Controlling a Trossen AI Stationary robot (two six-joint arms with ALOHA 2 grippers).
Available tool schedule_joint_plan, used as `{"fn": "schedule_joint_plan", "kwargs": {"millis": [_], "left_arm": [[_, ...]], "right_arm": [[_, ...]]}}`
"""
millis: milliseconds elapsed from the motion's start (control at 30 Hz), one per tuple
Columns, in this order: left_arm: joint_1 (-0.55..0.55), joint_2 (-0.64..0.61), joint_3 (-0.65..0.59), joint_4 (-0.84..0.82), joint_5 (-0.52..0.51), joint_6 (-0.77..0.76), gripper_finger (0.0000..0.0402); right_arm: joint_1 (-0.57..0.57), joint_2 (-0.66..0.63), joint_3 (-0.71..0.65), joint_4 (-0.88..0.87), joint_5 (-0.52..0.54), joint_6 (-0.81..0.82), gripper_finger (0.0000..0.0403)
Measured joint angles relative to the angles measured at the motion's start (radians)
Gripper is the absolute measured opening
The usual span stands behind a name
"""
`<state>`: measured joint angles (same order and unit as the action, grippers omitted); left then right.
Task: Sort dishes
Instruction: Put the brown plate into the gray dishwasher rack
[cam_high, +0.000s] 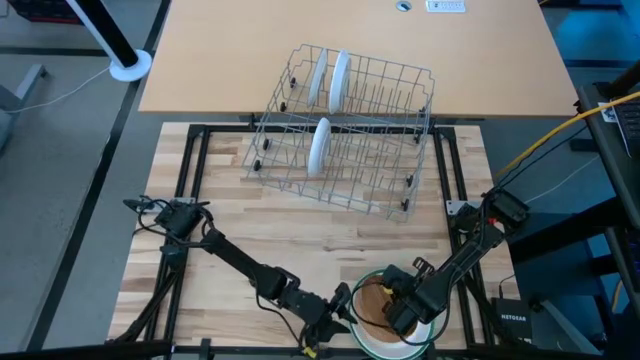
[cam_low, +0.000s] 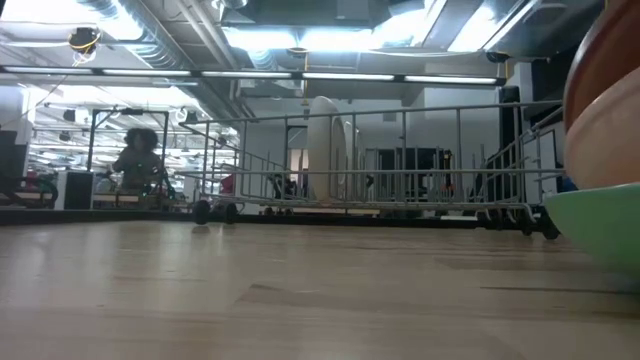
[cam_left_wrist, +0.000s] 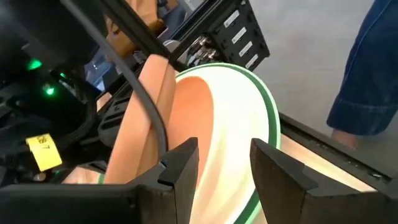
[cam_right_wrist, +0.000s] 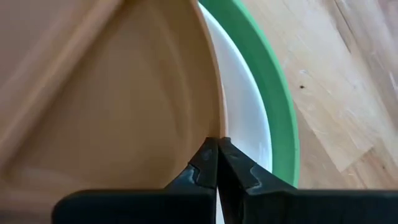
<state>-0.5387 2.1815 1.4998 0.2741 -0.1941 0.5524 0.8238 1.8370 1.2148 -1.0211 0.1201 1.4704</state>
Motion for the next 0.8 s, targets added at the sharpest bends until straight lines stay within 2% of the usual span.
{"fn": "schedule_joint_plan", "kwargs": {"millis": [267, 567, 800], "left_arm": [[-0.003, 0.0, 0.0, 0.024, -0.028, 0.006, 0.0136], [-0.009, 0.0, 0.0, 0.196, -0.027, 0.006, 0.0136], [-0.01, -0.001, 0.0, 0.199, -0.027, 0.001, 0.0136]], "right_arm": [[-0.002, 0.0, 0.0, 0.011, -0.001, 0.0, 0.0001], [-0.014, 0.0, 0.0, 0.007, -0.008, -0.001, 0.0001], [-0.054, 0.0, 0.0, 0.004, -0.042, 0.016, 0.0001]]}}
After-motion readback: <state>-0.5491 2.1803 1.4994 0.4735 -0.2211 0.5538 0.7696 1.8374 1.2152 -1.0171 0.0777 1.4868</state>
